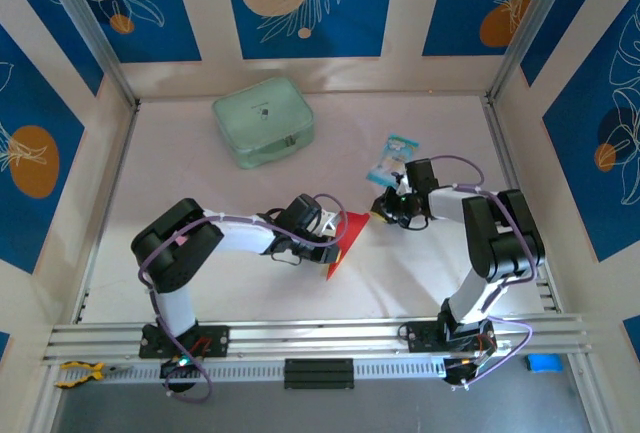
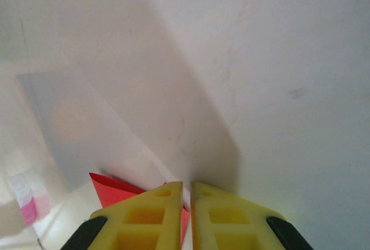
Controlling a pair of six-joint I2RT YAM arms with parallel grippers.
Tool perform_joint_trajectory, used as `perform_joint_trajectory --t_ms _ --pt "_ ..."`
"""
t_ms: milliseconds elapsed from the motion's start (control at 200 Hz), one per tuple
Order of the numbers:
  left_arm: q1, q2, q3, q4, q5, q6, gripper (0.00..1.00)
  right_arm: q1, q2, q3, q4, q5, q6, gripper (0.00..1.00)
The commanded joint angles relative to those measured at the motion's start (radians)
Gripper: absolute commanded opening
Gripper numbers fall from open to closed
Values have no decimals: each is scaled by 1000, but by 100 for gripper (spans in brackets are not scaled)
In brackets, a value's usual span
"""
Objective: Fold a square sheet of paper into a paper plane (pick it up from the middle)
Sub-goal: Fold the wing for the fifth time at the center of the table.
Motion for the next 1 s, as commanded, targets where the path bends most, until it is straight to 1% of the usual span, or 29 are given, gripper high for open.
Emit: perform_joint_trajectory --t_ms 0,80,180,345,465,655,800,995 --pt "3 47 -44 -175 -36 19 0 3 -69 16 -44 -1 -30 13" --pt "3 42 -45 -174 -39 19 0 25 -121 -7 -30 -14 -28 14" --pt "3 37 -46 -172 -42 13 0 71 -154 -46 28 -76 -7 14" --pt "3 32 -43 -169 -41 9 0 166 -146 -94 77 -77 32 13" --pt "2 29 -38 -168 -36 5 0 206 -105 -106 108 -81 49 11" --pt "3 3 -25 -175 -28 -1 0 219 -25 -114 68 -12 51 7" --pt "3 -56 11 -213 -25 2 0 215 5 -140 81 -10 56 6" --pt "3 -104 81 -236 -21 -5 0 214 -3 -151 90 -10 63 6"
